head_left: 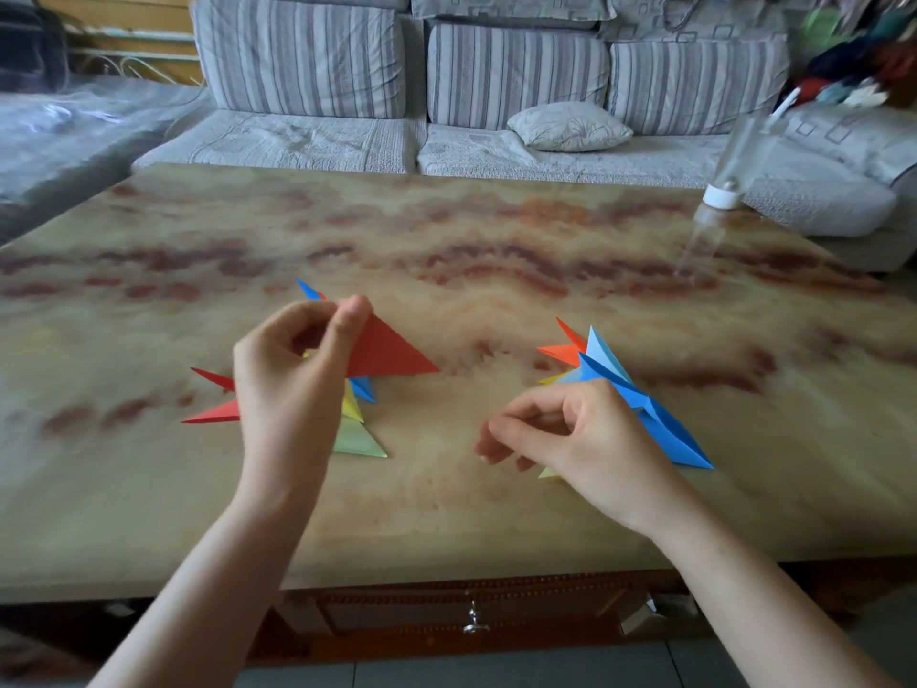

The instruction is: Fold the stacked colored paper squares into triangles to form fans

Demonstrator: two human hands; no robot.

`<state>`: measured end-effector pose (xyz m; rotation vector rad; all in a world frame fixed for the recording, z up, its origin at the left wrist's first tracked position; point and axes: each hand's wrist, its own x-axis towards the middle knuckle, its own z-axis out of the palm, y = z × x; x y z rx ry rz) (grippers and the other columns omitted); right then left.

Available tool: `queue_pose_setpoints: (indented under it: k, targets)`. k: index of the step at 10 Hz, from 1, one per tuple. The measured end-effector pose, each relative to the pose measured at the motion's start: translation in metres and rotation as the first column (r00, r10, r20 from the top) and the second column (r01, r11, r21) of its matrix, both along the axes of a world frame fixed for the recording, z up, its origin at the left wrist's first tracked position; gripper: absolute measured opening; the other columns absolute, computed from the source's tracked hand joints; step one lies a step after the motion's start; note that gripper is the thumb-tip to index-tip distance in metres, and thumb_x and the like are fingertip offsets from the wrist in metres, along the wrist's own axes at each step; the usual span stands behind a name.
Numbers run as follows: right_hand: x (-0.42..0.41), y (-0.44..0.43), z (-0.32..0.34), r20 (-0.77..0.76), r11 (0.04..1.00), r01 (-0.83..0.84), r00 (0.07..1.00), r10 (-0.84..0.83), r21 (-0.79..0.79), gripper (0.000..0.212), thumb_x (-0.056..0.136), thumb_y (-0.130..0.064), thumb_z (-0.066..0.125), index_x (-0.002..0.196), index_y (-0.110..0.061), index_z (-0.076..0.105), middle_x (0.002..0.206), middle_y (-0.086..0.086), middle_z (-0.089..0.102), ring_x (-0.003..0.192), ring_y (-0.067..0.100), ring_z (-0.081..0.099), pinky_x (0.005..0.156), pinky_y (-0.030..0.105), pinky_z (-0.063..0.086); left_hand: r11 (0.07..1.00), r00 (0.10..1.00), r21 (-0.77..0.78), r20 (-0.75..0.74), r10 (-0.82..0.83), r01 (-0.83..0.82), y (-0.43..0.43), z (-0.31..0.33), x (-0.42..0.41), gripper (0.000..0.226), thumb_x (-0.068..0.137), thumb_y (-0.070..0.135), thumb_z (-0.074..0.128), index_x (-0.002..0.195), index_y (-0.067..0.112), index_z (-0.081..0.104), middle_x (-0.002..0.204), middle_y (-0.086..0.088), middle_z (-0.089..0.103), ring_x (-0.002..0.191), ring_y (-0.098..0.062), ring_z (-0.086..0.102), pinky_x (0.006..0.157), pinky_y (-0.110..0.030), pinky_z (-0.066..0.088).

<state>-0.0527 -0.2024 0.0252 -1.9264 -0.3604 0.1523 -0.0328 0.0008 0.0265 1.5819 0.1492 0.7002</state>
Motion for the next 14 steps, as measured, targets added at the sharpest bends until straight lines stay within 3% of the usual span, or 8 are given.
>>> queue_pose_setpoints:
  k: [3,4,7,8,10,11,13,14]
  targets:
    - [0.006,0.015,-0.004,0.095,0.983,0.149,0.983,-0.160,0.110,0.032,0.072,-0.036,0.073,0.101,-0.024,0.068,0.085,-0.004,0.072,0.078,0.007,0.068,0.073,0.032,0.056,0.972,0.969,-0.103,-0.105,-0.224,0.213,-0.037,-0.010,-0.011,0.009,0.082,0.019,0.070,0.073,0.018,0.072,0.066,0.012,0.071,0.063,0.002,0.061,0.061,-0.011,0.046]
    - [0.009,0.020,-0.007,0.105,0.979,0.146,0.981,-0.161,0.140,0.021,0.080,-0.010,0.073,0.095,-0.022,0.067,0.076,0.004,0.070,0.065,0.017,0.069,0.065,0.027,0.055,0.961,0.956,-0.116,-0.126,-0.266,0.253,-0.039,-0.012,-0.013,0.009,0.082,0.018,0.069,0.075,0.015,0.072,0.064,0.011,0.070,0.060,0.003,0.061,0.056,-0.010,0.045]
    - [0.019,0.013,-0.015,0.078,0.967,0.235,0.967,-0.243,0.094,0.016,0.083,-0.004,0.069,0.095,-0.014,0.067,0.068,0.003,0.065,0.053,0.011,0.061,0.053,0.025,0.051,0.991,0.988,0.064,-0.101,-0.113,0.120,-0.023,-0.011,-0.005,0.004,0.081,0.024,0.072,0.077,0.024,0.073,0.067,0.005,0.071,0.067,-0.006,0.065,0.066,-0.015,0.049]
    - [0.023,0.016,-0.029,0.134,0.947,0.299,0.950,-0.283,-0.117,0.013,0.083,-0.016,0.071,0.093,-0.024,0.068,0.073,-0.007,0.065,0.065,0.008,0.061,0.061,0.029,0.050,0.989,0.990,0.097,-0.093,-0.101,0.110,-0.023,-0.009,-0.006,0.005,0.082,0.025,0.071,0.077,0.026,0.071,0.067,0.008,0.070,0.069,-0.004,0.065,0.066,-0.012,0.045]
    - [0.022,0.031,-0.038,0.448,0.765,0.462,0.857,-0.254,-0.449,0.011,0.088,-0.028,0.060,0.097,-0.023,0.066,0.084,-0.007,0.067,0.094,0.015,0.055,0.071,0.032,0.046,0.979,0.983,0.120,-0.098,-0.153,0.164,-0.025,-0.011,-0.005,0.003,0.082,0.026,0.070,0.080,0.025,0.072,0.077,-0.003,0.072,0.073,-0.012,0.068,0.077,-0.031,0.054]
    - [0.024,0.033,-0.042,0.553,0.730,0.490,0.812,-0.184,-0.477,0.014,0.088,-0.027,0.060,0.098,-0.018,0.066,0.090,-0.005,0.065,0.096,0.019,0.053,0.079,0.032,0.043,0.979,0.986,0.130,-0.086,-0.146,0.156,-0.023,-0.011,-0.002,0.003,0.082,0.026,0.070,0.080,0.024,0.072,0.078,-0.004,0.072,0.074,-0.013,0.068,0.075,-0.029,0.054]
    - [0.026,0.034,-0.045,0.663,0.661,0.563,0.737,-0.130,-0.496,0.018,0.079,-0.022,0.072,0.095,-0.015,0.069,0.088,0.001,0.065,0.088,0.025,0.060,0.075,0.037,0.050,0.974,0.990,0.175,-0.021,-0.141,0.142,-0.024,-0.005,0.001,0.011,0.089,0.024,0.062,0.083,0.024,0.071,0.077,-0.004,0.069,0.061,0.000,0.062,0.064,-0.012,0.047]
    - [0.027,0.030,-0.038,0.707,0.781,0.539,0.683,-0.185,-0.316,0.020,0.086,-0.019,0.065,0.105,-0.013,0.066,0.104,0.001,0.064,0.097,0.022,0.060,0.085,0.035,0.049,0.986,0.988,0.070,0.026,-0.153,0.151,-0.022,0.000,0.005,0.021,0.096,0.024,0.053,0.087,0.020,0.071,0.073,0.005,0.065,0.064,-0.004,0.061,0.066,-0.022,0.054]
